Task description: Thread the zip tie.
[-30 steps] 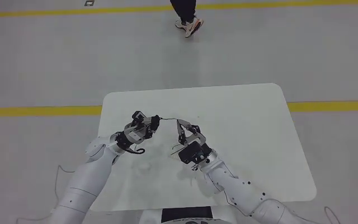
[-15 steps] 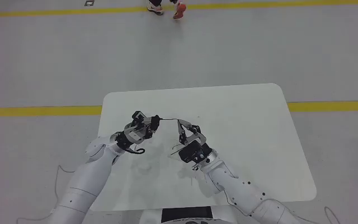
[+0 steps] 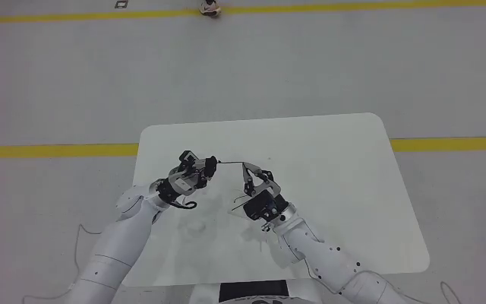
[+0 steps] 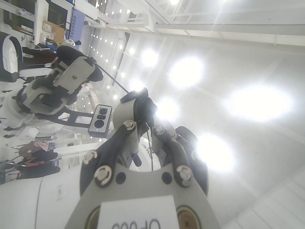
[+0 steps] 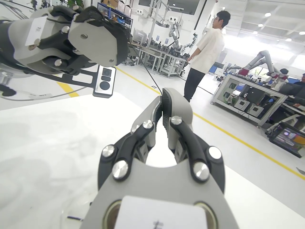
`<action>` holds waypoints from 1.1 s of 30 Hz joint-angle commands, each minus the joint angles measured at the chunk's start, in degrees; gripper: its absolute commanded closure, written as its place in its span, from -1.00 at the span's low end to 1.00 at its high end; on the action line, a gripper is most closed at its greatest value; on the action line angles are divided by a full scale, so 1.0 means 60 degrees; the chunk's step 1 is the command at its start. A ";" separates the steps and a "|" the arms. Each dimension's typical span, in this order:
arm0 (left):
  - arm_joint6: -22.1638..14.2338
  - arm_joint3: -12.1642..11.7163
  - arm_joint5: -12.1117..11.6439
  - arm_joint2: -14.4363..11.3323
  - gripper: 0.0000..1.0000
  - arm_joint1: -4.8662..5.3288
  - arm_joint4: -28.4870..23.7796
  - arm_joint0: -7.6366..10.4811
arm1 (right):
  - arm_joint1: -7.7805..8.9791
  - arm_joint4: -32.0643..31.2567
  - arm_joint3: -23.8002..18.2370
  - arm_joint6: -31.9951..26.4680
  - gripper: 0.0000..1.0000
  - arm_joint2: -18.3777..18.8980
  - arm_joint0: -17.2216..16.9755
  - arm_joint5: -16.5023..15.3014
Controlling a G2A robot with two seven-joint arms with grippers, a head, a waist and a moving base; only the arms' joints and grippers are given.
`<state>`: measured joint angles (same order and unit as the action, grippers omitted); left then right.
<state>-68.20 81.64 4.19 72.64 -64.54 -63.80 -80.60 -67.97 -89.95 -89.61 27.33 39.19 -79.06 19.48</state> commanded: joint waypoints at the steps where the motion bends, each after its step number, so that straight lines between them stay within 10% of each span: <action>1: 0.0000 0.0000 0.0000 0.0000 1.00 0.0000 0.0000 0.0000 | -0.0007 0.0000 -0.0004 -0.0008 1.00 0.0037 -0.0027 0.0000; 33: 0.0000 0.0000 0.0000 0.0000 1.00 0.0000 0.0000 0.0000 | 0.0032 0.0000 0.0152 0.0016 1.00 0.0089 -0.0065 0.0000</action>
<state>-68.20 81.64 4.19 72.64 -64.54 -63.80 -80.60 -67.81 -89.95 -88.65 27.48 39.79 -79.48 19.48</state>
